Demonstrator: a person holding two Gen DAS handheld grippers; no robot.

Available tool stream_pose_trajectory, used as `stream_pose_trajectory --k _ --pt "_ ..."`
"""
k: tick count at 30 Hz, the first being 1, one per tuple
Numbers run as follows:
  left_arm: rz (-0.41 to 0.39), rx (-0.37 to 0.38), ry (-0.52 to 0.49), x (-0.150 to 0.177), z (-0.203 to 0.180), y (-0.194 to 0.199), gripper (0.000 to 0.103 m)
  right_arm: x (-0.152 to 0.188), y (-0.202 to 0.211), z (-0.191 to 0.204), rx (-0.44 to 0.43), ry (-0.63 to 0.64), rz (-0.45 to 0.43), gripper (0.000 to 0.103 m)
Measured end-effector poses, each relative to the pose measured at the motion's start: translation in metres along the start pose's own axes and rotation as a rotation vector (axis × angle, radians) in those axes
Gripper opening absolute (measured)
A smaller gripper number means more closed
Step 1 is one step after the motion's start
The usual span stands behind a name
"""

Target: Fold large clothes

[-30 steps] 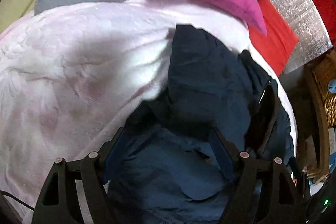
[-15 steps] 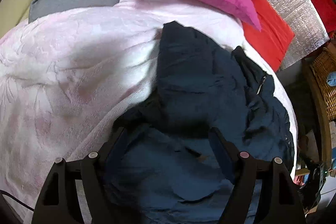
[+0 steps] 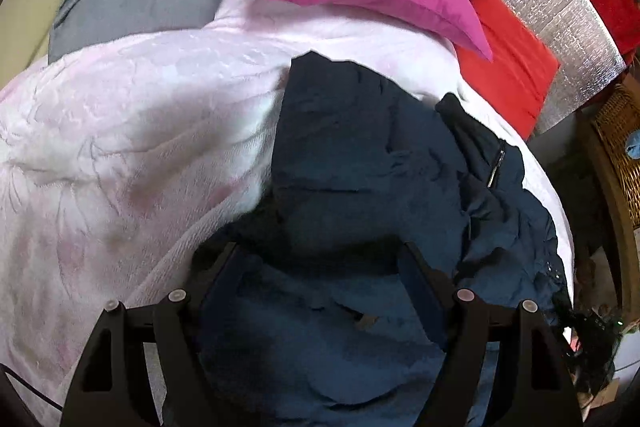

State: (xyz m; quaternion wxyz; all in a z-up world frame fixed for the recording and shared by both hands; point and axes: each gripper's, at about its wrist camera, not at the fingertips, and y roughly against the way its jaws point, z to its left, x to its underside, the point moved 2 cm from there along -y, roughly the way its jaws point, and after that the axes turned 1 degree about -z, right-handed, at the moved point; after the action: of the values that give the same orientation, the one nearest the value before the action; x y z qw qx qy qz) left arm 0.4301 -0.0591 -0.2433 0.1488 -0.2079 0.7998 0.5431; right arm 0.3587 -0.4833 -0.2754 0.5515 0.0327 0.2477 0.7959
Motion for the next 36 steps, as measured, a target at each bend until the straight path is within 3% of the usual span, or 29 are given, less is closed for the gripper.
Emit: stream_pose_trajectory --k 6,10,11,14,17,18,20,21,22,23,26,31,36 --pt "-0.060 -0.015 -0.027 -0.009 -0.007 0.010 0.079 0.013 0.057 0.059 0.033 0.241 -0.161 0.010" --pt "-0.068 -0.023 -0.060 -0.010 -0.013 0.009 0.079 0.008 0.074 0.043 0.127 0.238 -0.200 0.010" --pt "-0.063 -0.025 -0.067 -0.010 -0.015 0.007 0.079 0.004 0.072 0.034 0.155 0.224 -0.183 0.010" --pt "-0.052 -0.058 -0.101 -0.007 -0.019 0.000 0.079 0.000 0.038 0.003 0.258 0.166 -0.014 0.010" --pt "-0.051 -0.072 -0.109 -0.006 -0.019 -0.001 0.079 -0.003 0.037 -0.008 0.204 0.085 0.048 0.014" --pt "-0.052 -0.074 -0.102 -0.007 -0.017 -0.001 0.080 -0.006 0.041 -0.006 0.186 0.080 0.051 0.017" --pt "-0.054 -0.081 -0.085 -0.007 -0.014 -0.001 0.080 -0.015 0.060 0.000 0.160 0.090 -0.006 0.037" --pt "-0.054 -0.077 -0.075 -0.008 -0.011 0.000 0.080 -0.021 0.072 0.002 0.159 0.094 -0.062 0.065" --pt "-0.053 -0.073 -0.064 -0.009 -0.009 0.000 0.080 -0.023 0.082 0.002 0.157 0.093 -0.115 0.086" --pt "-0.055 -0.073 -0.060 -0.009 -0.009 0.000 0.080 -0.024 0.092 0.000 0.155 0.092 -0.152 0.086" --pt "-0.086 -0.065 -0.049 -0.010 -0.008 0.004 0.080 -0.030 0.097 -0.007 0.151 0.095 -0.154 0.086" --pt "-0.129 -0.045 -0.018 -0.017 -0.006 0.007 0.080 -0.033 0.061 -0.009 0.235 0.132 -0.103 0.086" --pt "-0.012 -0.047 -0.021 -0.017 -0.003 -0.028 0.080 -0.021 0.030 -0.018 0.294 0.182 0.000 0.085"
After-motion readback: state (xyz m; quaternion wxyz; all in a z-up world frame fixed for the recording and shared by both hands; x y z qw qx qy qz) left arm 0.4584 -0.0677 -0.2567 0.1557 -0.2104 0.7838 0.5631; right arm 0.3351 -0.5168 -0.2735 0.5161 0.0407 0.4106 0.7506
